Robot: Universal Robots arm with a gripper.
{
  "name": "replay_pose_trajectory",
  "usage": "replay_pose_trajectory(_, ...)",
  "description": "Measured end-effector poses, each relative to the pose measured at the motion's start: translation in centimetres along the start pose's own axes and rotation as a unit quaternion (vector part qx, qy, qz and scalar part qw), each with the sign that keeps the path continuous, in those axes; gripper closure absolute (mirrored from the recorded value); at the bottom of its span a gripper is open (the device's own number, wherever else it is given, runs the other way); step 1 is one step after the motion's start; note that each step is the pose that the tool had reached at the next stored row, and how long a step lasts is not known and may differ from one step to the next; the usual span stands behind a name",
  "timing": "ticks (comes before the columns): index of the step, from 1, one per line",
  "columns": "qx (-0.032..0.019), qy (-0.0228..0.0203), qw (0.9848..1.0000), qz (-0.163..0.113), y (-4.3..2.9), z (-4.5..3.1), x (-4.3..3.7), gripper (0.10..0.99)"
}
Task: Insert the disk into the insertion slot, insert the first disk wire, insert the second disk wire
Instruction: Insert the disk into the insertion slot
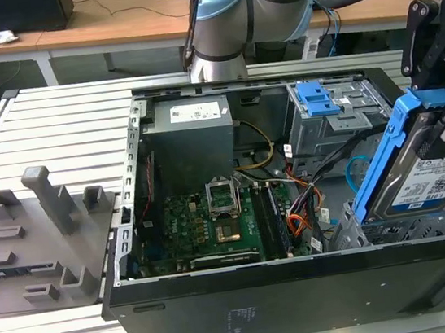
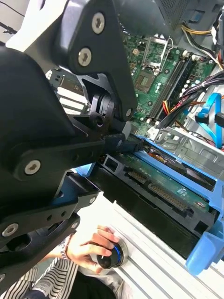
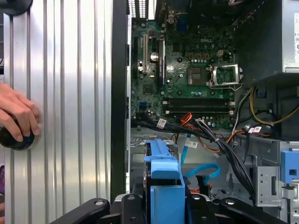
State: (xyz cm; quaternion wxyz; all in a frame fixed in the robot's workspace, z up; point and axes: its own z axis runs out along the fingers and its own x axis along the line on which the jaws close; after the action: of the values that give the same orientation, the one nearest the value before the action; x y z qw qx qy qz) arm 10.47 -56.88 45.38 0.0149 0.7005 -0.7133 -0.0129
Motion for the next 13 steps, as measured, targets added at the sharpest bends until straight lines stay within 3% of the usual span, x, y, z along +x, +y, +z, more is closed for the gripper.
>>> replay_pose_trajectory(9,0.0000,0.0001,1.0000,0.000,-1.01,0.49,-1.71,0.722)
replay_pose_trajectory(13,0.0000,0.0001,1.0000,0.000,-1.10,1.09,-1.84,0.722)
